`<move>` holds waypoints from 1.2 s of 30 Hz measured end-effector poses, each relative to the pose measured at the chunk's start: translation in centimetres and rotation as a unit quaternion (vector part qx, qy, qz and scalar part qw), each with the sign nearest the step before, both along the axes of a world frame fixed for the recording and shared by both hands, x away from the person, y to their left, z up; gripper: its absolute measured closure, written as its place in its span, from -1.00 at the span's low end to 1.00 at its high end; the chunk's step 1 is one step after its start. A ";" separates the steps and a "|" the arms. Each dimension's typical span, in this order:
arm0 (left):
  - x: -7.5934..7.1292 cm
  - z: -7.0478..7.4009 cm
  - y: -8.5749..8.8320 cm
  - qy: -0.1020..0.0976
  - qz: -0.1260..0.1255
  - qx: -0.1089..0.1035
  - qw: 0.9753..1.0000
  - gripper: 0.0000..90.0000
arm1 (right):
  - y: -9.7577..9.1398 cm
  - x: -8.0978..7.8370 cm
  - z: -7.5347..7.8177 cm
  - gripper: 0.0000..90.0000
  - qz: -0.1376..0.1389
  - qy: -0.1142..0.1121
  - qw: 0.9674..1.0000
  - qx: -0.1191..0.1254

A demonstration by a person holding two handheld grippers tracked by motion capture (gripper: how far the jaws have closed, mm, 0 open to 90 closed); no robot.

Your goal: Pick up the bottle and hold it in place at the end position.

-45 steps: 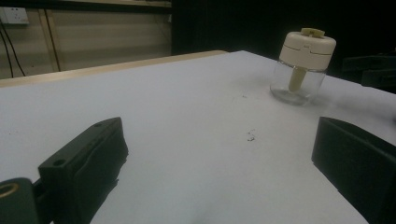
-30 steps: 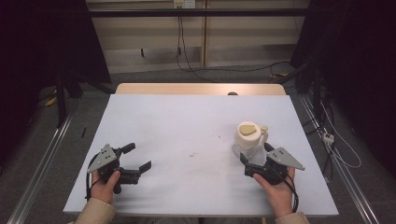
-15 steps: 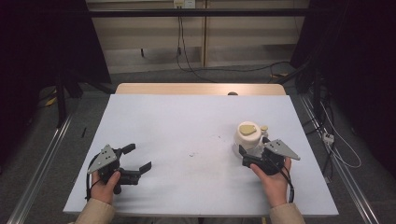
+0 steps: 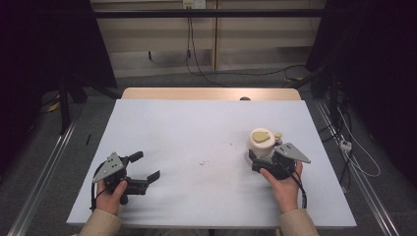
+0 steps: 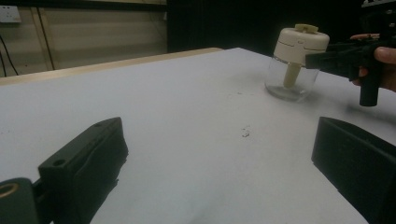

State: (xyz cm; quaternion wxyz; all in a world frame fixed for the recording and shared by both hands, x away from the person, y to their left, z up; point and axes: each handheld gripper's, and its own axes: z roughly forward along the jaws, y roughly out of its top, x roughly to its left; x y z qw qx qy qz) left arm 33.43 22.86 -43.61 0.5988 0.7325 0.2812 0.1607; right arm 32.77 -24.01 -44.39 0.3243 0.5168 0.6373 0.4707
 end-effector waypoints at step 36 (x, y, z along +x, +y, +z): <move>0.1 -0.1 -0.1 0.005 -0.004 -0.004 1.000 -0.94 | 0.8 1.8 -1.1 -0.90 -0.021 0.007 1.000 0.010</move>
